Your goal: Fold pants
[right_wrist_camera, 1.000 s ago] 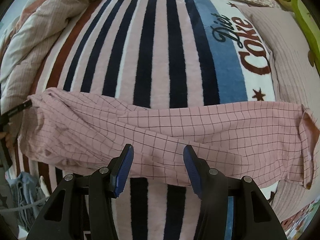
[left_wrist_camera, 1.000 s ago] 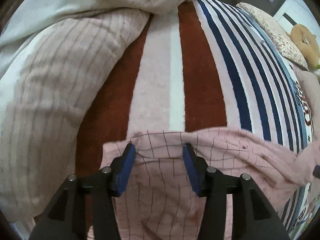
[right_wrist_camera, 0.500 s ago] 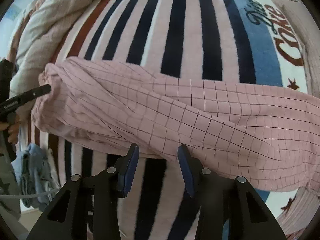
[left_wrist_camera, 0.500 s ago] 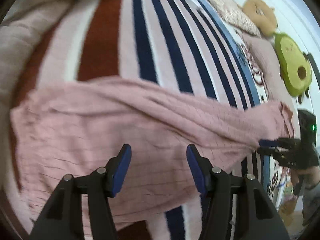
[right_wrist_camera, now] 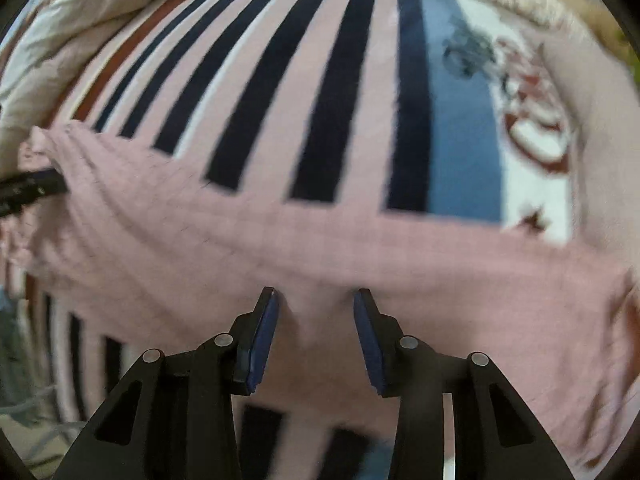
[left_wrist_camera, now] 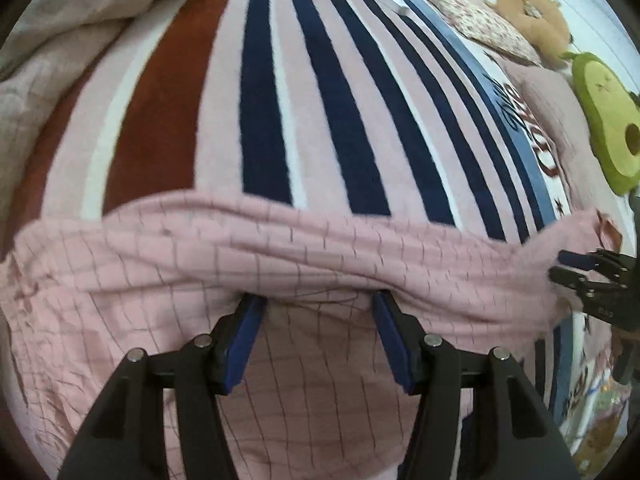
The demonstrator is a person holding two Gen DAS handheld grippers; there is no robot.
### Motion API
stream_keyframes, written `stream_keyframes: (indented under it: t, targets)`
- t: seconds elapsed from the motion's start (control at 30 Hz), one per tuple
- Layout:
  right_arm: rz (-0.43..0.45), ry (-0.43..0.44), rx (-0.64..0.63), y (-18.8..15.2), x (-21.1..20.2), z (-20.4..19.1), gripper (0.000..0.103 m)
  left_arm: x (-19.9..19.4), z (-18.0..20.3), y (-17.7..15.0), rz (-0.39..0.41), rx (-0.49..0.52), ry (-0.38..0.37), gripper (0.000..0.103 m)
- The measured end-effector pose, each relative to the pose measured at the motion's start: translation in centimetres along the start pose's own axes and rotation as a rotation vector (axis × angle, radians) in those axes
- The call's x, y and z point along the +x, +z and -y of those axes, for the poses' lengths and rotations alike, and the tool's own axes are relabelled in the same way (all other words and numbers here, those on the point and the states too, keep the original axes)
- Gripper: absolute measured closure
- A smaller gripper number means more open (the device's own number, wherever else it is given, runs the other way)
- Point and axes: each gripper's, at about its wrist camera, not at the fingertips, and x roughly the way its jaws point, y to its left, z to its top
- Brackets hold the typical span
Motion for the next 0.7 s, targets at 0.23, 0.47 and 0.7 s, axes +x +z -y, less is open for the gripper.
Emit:
stream_keyframes:
  t: [0.23, 0.47, 0.7]
  targets:
    - [-0.140, 0.168, -0.196, -0.2, 0.8, 0.9, 0.055, -0.5, 1.3, 0.4, 0.001, 0.002, 0.018, 0.050]
    - [-0.174, 0.112, -0.356, -2.3, 0.2, 0.2, 0.101, -0.8, 1.9, -0.6, -0.025, 0.009, 0.022, 0.050]
    - [-0.012, -0.004, -0.271, -0.6, -2.8, 2.5, 0.103, -0.8, 1.6, -0.5, -0.014, -0.006, 0.051, 0.048]
